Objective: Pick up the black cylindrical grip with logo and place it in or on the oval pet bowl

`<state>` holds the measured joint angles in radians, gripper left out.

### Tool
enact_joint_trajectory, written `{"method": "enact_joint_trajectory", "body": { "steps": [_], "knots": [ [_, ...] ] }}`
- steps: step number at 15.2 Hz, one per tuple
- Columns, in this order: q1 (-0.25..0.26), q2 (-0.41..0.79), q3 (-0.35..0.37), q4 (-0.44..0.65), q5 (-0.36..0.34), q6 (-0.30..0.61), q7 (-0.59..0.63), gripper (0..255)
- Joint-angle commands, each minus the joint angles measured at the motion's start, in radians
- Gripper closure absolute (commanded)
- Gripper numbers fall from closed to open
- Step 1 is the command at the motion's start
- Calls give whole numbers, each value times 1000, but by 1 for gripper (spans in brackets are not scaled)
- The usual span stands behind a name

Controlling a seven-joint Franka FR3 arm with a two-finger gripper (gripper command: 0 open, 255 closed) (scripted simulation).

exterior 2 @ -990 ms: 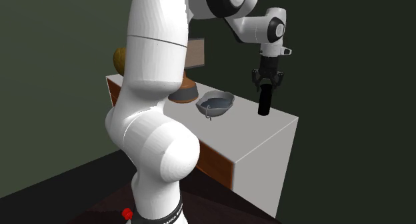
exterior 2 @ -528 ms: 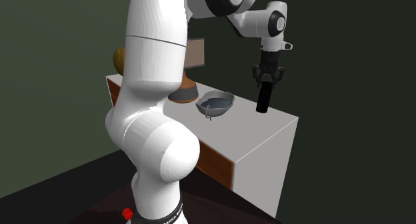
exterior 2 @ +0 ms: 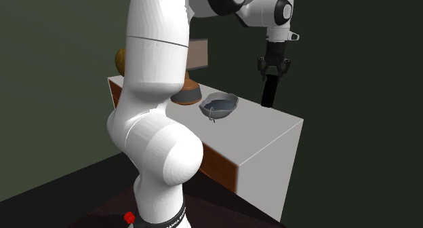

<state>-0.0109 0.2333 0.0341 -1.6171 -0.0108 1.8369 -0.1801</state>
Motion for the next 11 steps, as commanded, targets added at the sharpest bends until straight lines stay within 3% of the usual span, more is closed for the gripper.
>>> {"method": "enact_joint_trajectory", "body": {
  "steps": [1,11],
  "knots": [
    [-1,-4,0,24,0,-28,-1,255],
    [0,2,0,166,0,-164,-2,255]
  ]
}}
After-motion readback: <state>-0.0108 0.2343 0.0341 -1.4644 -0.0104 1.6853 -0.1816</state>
